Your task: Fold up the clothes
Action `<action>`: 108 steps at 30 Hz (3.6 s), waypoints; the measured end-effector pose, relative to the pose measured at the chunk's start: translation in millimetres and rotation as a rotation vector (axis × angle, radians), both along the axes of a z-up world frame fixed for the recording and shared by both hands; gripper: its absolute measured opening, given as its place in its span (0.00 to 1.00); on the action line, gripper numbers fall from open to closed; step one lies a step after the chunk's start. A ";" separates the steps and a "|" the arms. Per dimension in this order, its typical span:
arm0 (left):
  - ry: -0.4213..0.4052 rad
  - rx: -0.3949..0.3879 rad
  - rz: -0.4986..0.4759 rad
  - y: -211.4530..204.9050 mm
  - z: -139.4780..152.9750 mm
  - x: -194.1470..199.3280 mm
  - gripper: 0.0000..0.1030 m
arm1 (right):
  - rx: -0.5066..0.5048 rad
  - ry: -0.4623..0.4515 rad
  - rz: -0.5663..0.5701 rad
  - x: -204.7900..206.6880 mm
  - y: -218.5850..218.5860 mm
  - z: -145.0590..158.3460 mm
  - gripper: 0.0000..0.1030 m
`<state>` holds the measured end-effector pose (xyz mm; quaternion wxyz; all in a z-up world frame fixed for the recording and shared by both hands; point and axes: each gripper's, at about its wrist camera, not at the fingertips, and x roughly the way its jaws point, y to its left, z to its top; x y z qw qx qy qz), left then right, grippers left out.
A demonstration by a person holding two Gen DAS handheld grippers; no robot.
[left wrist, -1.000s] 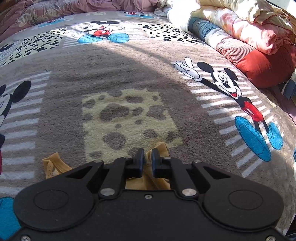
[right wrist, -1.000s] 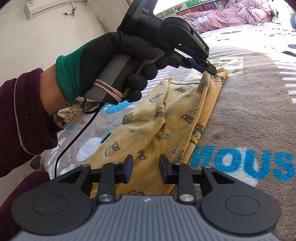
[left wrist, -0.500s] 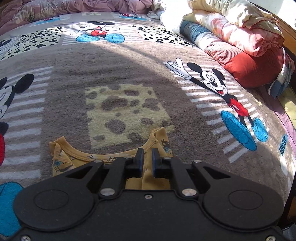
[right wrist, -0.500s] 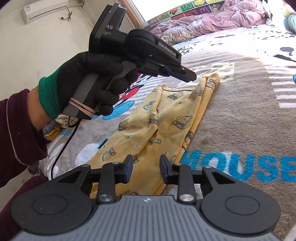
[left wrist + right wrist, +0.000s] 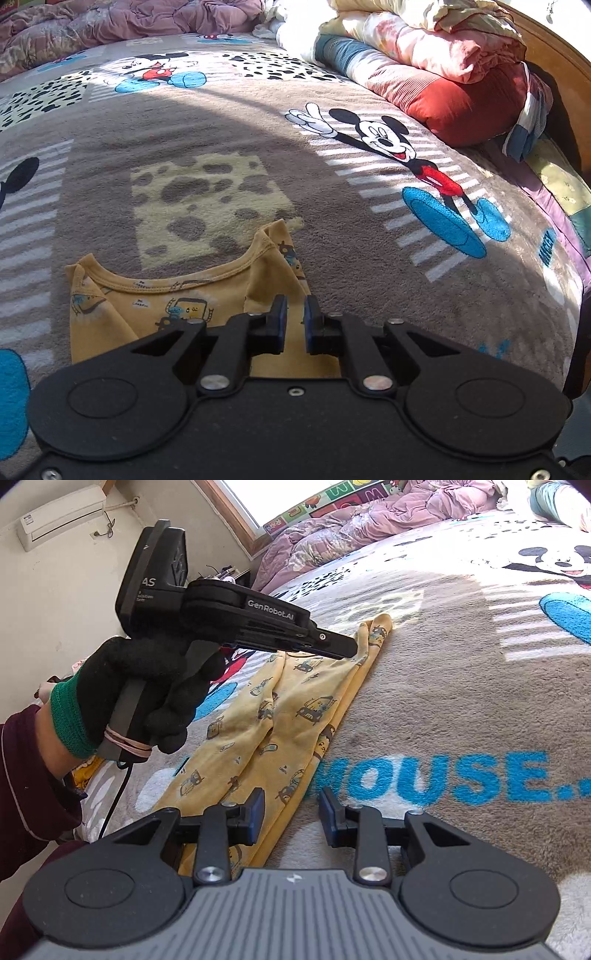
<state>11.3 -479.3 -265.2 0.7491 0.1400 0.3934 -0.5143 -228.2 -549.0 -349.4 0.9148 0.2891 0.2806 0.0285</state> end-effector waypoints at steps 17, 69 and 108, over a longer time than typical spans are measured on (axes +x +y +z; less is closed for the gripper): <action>0.025 -0.012 0.024 28.1 -26.0 -39.6 0.05 | 0.015 -0.017 -0.027 -10.6 1.4 -8.1 0.32; 0.486 -0.366 0.242 122.7 -49.2 157.8 0.46 | 0.357 0.016 -0.277 92.8 -110.7 -23.8 0.35; 0.337 -0.608 0.111 160.3 12.7 115.5 0.07 | 0.048 -0.346 -0.057 97.9 -71.4 54.0 0.13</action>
